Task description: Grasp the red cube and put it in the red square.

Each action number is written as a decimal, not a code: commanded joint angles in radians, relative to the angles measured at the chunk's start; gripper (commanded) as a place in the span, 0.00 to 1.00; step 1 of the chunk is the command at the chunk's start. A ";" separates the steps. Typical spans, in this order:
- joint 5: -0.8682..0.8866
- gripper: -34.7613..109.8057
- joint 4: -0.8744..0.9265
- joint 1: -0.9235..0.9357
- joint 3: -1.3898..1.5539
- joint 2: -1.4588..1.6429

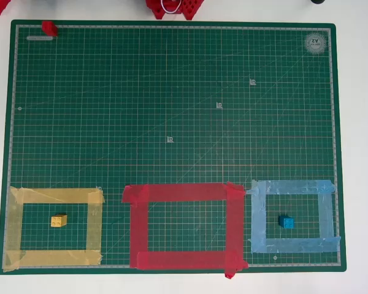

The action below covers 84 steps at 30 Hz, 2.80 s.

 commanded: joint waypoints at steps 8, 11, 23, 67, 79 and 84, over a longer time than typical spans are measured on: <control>-0.011 0.37 -0.040 -0.026 0.025 -0.003; -0.009 0.38 -0.041 -0.048 0.002 -0.023; -0.005 0.43 -0.043 -0.106 -0.049 -0.072; 0.040 0.42 -0.086 -0.132 -0.216 -0.357; 0.041 0.41 -0.086 -0.130 -0.206 -0.362; 0.041 0.41 -0.086 -0.135 -0.183 -0.354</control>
